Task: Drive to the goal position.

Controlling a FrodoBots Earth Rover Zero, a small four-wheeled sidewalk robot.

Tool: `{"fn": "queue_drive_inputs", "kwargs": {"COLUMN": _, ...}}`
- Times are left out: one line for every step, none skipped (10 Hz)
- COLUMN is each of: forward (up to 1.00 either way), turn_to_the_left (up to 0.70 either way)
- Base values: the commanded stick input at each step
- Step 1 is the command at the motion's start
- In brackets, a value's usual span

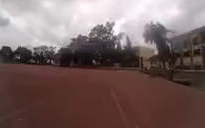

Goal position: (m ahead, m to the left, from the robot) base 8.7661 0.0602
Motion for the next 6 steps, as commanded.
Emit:
{"fn": "queue_drive_inputs", "kwargs": {"forward": 1.0, "turn_to_the_left": 0.1}}
{"fn": "queue_drive_inputs", "kwargs": {"forward": 1.0, "turn_to_the_left": 0.0}}
{"fn": "queue_drive_inputs", "kwargs": {"forward": 1.0, "turn_to_the_left": 0.0}}
{"fn": "queue_drive_inputs", "kwargs": {"forward": 1.0, "turn_to_the_left": 0.0}}
{"fn": "queue_drive_inputs", "kwargs": {"forward": 1.0, "turn_to_the_left": 0.0}}
{"fn": "queue_drive_inputs", "kwargs": {"forward": 1.0, "turn_to_the_left": 0.0}}
